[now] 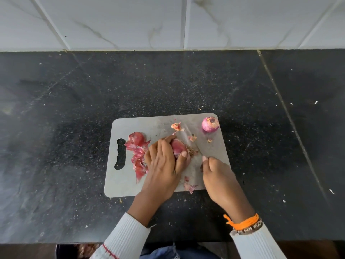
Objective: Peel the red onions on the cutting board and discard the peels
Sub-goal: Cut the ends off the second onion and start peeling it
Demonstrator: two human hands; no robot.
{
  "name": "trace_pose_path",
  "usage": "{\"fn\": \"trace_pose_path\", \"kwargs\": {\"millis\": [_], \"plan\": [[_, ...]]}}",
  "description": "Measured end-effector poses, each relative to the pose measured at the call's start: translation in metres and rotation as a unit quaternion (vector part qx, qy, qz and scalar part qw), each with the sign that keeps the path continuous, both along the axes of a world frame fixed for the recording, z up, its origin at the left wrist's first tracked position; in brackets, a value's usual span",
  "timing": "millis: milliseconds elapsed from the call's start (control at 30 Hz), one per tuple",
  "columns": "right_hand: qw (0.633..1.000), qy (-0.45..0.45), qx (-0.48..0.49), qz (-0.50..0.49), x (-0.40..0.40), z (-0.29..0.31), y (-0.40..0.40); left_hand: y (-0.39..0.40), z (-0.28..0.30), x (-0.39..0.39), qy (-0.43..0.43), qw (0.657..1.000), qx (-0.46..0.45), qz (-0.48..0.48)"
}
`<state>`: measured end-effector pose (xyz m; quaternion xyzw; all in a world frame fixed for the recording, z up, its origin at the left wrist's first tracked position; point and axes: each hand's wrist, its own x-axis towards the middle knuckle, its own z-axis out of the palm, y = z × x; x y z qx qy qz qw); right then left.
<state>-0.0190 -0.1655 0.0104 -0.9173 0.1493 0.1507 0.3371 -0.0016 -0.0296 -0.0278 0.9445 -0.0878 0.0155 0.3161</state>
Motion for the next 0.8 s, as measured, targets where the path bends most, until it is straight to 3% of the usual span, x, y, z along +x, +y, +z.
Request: {"fn": "trace_pose_path", "kwargs": {"millis": [300, 400, 467, 533, 667, 733, 800], "plan": [[0.998, -0.051, -0.004, 0.043, -0.003, 0.0, 0.003, 0.013, 0.008, 0.0, 0.03, 0.998, 0.053, 0.033], [0.995, -0.083, -0.017, 0.058, -0.006, -0.006, 0.006, 0.012, 0.009, -0.003, 0.013, 0.998, -0.004, 0.056], [0.994, -0.097, -0.005, 0.054, -0.008, -0.006, 0.004, 0.011, 0.014, -0.006, 0.05, 0.988, -0.113, 0.089], [0.994, -0.098, 0.033, 0.042, -0.009, -0.004, 0.002, 0.01, 0.028, -0.008, 0.122, 0.944, -0.274, 0.134], [0.981, -0.123, 0.149, 0.017, -0.014, -0.001, 0.003, 0.012, 0.05, -0.009, 0.303, 0.767, -0.54, 0.168], [0.966, -0.153, 0.208, 0.004, -0.019, 0.005, 0.008, 0.015, 0.054, -0.01, 0.339, 0.681, -0.626, 0.171], [0.949, -0.179, 0.258, 0.0, -0.026, 0.014, 0.015, 0.014, 0.056, -0.011, 0.362, 0.62, -0.675, 0.17]]}}
